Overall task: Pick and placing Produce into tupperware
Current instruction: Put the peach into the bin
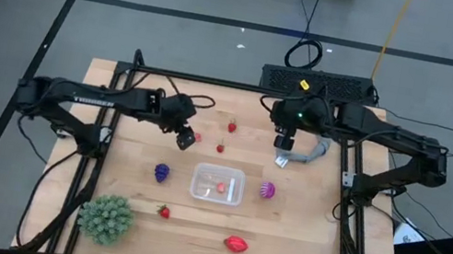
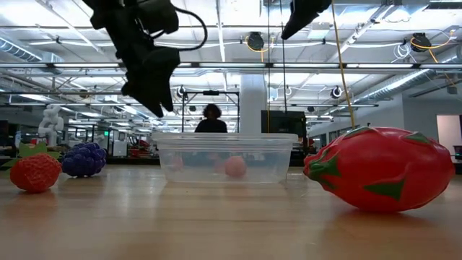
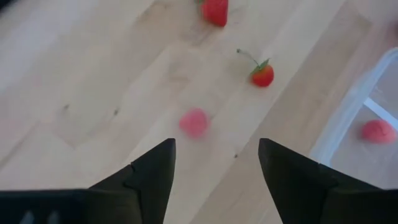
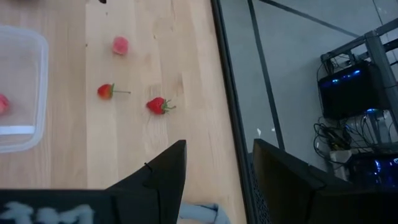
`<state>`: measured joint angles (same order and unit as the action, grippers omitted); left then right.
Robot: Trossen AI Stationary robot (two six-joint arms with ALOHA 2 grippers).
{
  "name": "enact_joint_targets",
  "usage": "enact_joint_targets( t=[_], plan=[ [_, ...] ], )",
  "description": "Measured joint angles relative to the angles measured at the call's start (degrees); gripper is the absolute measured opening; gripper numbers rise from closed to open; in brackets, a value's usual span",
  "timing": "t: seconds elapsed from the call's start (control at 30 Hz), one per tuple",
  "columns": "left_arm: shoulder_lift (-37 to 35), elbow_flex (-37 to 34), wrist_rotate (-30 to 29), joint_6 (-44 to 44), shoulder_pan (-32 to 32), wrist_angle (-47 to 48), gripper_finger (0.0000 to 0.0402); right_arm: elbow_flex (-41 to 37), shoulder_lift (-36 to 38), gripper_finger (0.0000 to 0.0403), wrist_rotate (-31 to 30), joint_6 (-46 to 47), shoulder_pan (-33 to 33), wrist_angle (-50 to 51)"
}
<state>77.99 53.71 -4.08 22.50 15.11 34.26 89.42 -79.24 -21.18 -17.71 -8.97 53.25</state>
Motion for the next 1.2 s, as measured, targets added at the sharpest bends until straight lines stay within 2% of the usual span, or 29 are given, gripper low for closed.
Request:
enact_joint_targets(
  t=[0.4, 1.2],
  plan=[
    [7.29, 0.05, 5.53, 0.3, 2.99, -1.51, 0.0237, -2.16, 0.04, 0.0177, -0.01, -2.91, -0.2, -2.41],
    [16.67, -0.04, 7.24, -2.32, 5.43, -8.03, 0.0237, -2.16, 0.04, 0.0177, -0.01, -4.42, -1.18, -5.24]
  ],
)
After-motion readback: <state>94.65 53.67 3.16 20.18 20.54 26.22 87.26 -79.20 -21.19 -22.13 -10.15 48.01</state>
